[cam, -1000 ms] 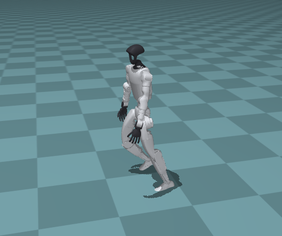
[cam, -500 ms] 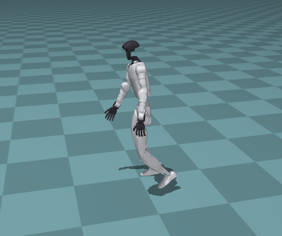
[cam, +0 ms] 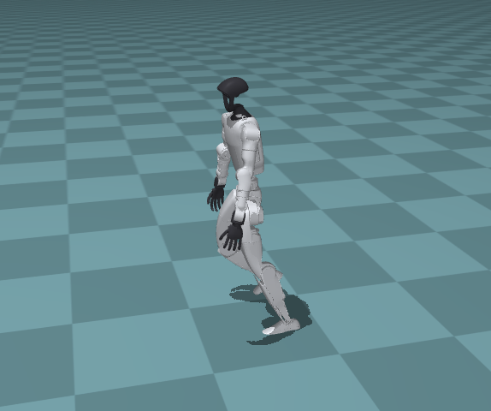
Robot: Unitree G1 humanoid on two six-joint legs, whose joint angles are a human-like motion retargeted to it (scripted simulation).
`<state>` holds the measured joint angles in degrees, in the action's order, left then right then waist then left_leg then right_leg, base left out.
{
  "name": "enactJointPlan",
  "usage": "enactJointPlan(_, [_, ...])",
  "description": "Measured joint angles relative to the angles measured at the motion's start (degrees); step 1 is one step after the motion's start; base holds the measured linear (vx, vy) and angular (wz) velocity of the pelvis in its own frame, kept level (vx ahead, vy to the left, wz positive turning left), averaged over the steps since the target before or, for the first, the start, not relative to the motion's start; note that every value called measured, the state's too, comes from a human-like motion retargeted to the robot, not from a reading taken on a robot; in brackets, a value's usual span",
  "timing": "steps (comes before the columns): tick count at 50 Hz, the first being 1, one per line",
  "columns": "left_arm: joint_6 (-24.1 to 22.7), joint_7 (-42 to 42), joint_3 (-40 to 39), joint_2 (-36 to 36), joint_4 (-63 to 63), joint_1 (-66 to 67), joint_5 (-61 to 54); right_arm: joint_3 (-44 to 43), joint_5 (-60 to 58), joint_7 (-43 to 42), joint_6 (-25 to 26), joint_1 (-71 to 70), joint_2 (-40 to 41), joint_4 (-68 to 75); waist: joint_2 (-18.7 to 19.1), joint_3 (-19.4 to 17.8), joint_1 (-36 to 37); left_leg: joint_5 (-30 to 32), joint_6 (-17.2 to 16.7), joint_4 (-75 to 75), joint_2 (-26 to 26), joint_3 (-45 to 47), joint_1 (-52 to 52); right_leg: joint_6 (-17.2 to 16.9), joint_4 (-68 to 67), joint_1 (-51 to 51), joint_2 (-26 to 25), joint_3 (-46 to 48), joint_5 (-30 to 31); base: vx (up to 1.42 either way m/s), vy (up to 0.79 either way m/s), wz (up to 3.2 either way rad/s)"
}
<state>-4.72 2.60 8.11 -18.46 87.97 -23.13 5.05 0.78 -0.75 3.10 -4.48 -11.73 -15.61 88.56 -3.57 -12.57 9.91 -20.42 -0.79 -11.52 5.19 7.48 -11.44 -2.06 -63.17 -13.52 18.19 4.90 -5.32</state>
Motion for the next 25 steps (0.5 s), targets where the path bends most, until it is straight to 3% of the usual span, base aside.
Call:
enactJointPlan(5, [-1.23,-1.21,5.28,2.3,-7.88,-7.94,0.14,-0.88,-1.18,3.41,0.2,2.91,-2.97,0.4,2.39,-0.58,-7.15,2.27,-1.04,2.88,0.94,-3.51,-5.08,-2.92,20.83,-2.28,-2.41,1.54,-5.62,0.62,-0.05,0.62])
enactJointPlan(7, [-2.02,-2.58,7.51,2.58,-12.11,-10.14,-1.23,-0.9,-0.69,2.92,0.48,3.13,-4.37,0.12,3.07,-1.31,-9.51,2.68,-1.89,2.82,0.93,-4.64,-6.97,-4.14,35.63,-0.68,-3.83,-0.06,-3.82,0.65,-0.15,0.39])
enactJointPlan(10, [-3.31,-4.23,9.06,2.39,-18.08,-11.87,-4.4,-0.53,0.63,1.7,0.98,2.34,-6.13,-0.22,3.59,-2.72,-11.8,3.2,-2.25,1.69,0.33,-5.23,-10.24,-5.53,50.69,2.15,-4.62,-1.82,5.2,0.68,-0.19,-0.04])
enactJointPlan(13, [-3.74,-3.95,7.61,2.24,-20.83,-10.9,-7.09,1.56,4.44,0.68,0.27,-0.1,-6.88,-0.25,5.24,-3.89,-13.3,5.02,-1.96,-3.86,1.55,-4.43,-11.46,-3.39,44.86,3.8,-6.04,-2.78,-0.91,0.72,-0.21,-0.34])
enactJointPlan(17, [-1.1,-2.57,3.7,3.29,-19.31,-5.94,-7.47,5.29,7.91,-2.72,0.61,-4.78,-6.5,-0.03,5.08,-5.09,-15.75,7.74,-1.15,-24.51,2.06,-2.82,-5.29,-2.13,41.2,8.59,-5.68,-3.07,-5.59,0.71,-0.18,-0.24])
enactJointPlan(20, [1.64,-0.02,2.21,4.5,-16.99,-0.78,-2.75,5.33,7.98,-4.96,1.59,-8.84,-5.58,-0.97,4.74,-3.38,-14.73,3.95,1.17,-38.61,3.37,3.58,3.6,-1.22,41.78,9.32,-4.97,-4.49,-6.09,0.62,-0.06,-0.59])
enactJointPlan(25, [0.9,5.77,4.68,5.53,-11.6,8.49,8.04,3.94,11.13,-5.34,0.32,-13.66,-2.01,-5.8,2.71,-1.46,-7.82,-2.09,2.75,-35.71,1.89,12.75,11.74,-3.01,45.01,10.73,-3.45,-9.32,-2.82,0.59,0.06,-0.92])
